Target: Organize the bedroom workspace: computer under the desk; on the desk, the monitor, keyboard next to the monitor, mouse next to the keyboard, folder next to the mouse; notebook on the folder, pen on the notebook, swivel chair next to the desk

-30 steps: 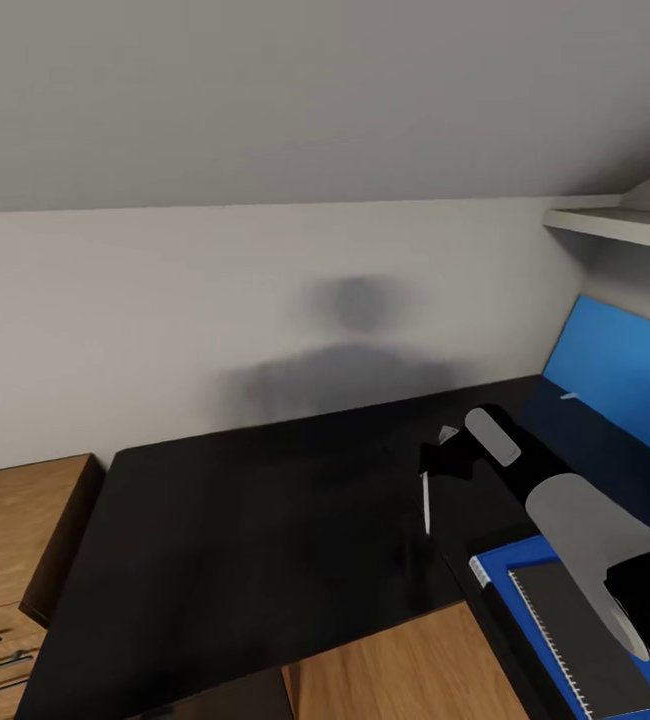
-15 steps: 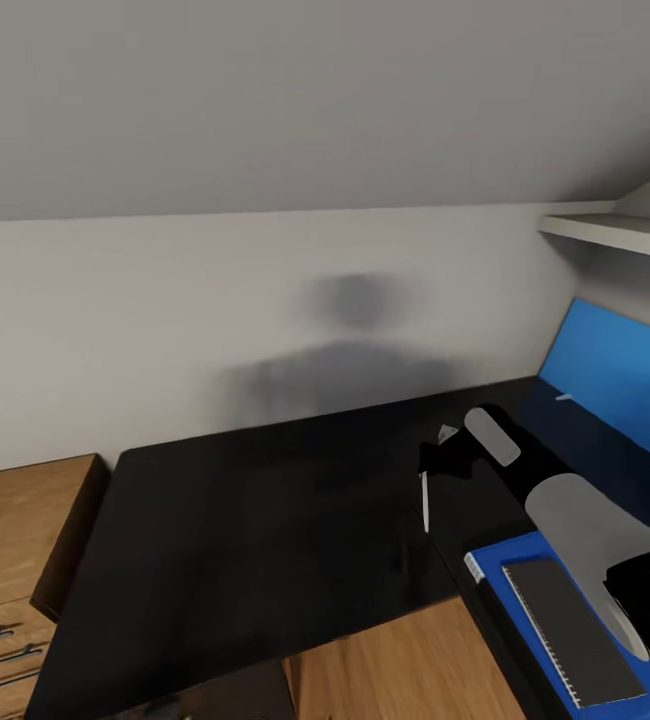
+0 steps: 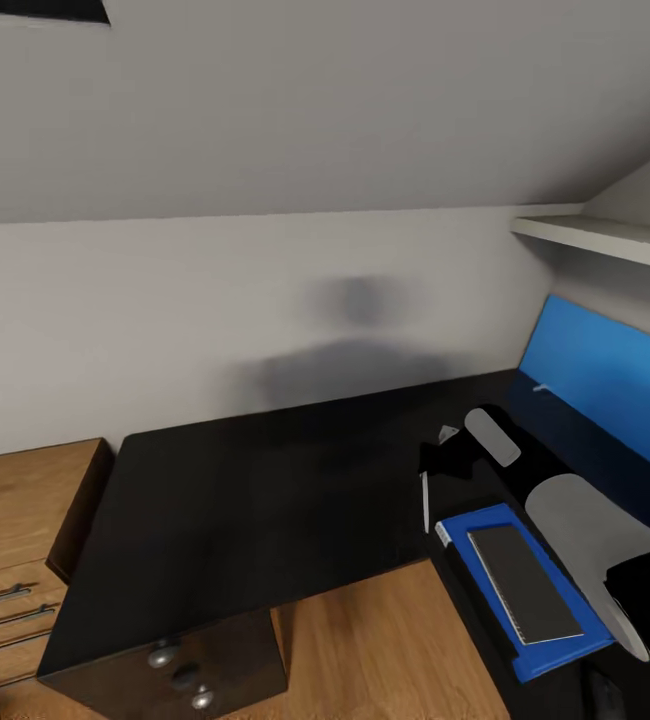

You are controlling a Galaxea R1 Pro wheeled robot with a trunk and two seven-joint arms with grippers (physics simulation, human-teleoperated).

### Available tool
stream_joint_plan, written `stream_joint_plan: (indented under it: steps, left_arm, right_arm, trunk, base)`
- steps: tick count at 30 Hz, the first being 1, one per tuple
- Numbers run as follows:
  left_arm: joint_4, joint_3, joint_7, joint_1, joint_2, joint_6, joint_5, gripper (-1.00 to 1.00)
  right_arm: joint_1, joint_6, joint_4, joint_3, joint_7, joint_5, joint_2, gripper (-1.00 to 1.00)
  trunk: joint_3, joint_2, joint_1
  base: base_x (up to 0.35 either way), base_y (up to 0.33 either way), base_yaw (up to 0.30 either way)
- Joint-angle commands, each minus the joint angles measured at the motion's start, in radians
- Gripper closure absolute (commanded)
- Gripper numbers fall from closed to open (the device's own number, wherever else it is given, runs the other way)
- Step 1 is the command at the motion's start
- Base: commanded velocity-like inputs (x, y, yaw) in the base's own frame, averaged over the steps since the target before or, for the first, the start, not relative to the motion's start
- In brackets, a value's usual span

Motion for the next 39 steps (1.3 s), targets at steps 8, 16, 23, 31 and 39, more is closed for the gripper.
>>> stream_joint_plan:
  steps: [8, 16, 23, 31, 39]
  left_arm:
    - [0.001, -0.007, -0.001, 0.0, 0.0, -0.004, 0.008, -1.0]
    - [0.002, -0.007, -0.001, 0.0, 0.0, -0.003, 0.007, -1.0]
    - [0.002, -0.007, -0.002, 0.0, 0.0, -0.001, 0.006, -1.0]
    - [0.002, -0.008, -0.005, 0.0, 0.001, 0.001, 0.006, -1.0]
    - [0.002, -0.008, -0.005, 0.0, 0.001, 0.001, 0.006, -1.0]
  right_arm:
    - [-0.001, -0.001, -0.001, 0.006, -0.007, -0.007, -0.002, 1.0]
    - [-0.001, -0.002, -0.002, 0.005, -0.005, -0.005, -0.004, 1.0]
    - [-0.001, -0.001, -0.001, 0.004, -0.006, -0.004, -0.016, 1.0]
    - [-0.001, 0.0, 0.003, 0.005, -0.007, -0.003, -0.048, 1.0]
    - [0.026, -0.001, 0.003, 0.007, -0.005, -0.003, -0.056, 1.0]
  trunk:
    - [0.005, 0.013, -0.008]
    - [0.005, 0.013, -0.008]
    - [0.005, 0.013, -0.008]
    - [0.005, 0.013, -0.008]
    - [0.005, 0.013, -0.008]
  base:
    - [-0.13, -0.107, 0.0]
    - [-0.011, -0.009, 0.0]
    - [-0.001, -0.001, 0.0]
    - [0.0, 0.0, 0.0]
    - [0.0, 0.0, 0.0]
